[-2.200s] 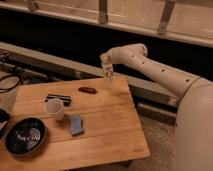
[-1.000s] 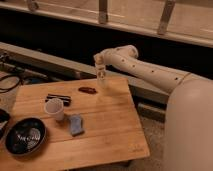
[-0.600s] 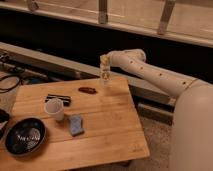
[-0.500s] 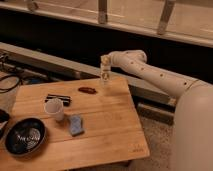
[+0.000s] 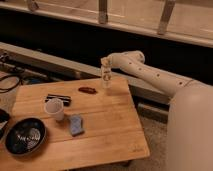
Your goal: Stand the bottle upright
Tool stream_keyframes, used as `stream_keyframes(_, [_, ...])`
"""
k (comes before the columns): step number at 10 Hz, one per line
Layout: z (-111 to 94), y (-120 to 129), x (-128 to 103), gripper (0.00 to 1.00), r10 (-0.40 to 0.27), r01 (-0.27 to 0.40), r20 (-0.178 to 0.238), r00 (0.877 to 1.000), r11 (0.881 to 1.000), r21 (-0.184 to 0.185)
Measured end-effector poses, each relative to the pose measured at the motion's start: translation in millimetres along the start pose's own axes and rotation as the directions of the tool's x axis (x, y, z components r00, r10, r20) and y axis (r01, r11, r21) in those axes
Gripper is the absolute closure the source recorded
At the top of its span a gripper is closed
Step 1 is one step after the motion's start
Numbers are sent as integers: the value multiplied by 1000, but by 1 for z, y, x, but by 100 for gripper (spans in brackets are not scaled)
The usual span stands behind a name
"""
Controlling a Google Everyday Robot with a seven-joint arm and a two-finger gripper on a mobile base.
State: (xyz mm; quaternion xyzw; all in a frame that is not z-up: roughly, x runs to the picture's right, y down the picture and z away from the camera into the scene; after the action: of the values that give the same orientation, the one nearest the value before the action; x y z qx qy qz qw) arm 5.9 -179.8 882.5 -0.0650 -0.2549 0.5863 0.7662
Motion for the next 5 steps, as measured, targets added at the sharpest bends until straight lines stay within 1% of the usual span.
stream_keyframes(2, [4, -7, -4, 100, -14, 14, -2, 1000, 1000, 1])
stream_keyframes(4, [5, -25, -10, 100, -15, 14, 26, 1000, 1000, 5])
stream_keyframes(5, [6, -28, -13, 100, -16, 15, 41, 999, 1000, 9])
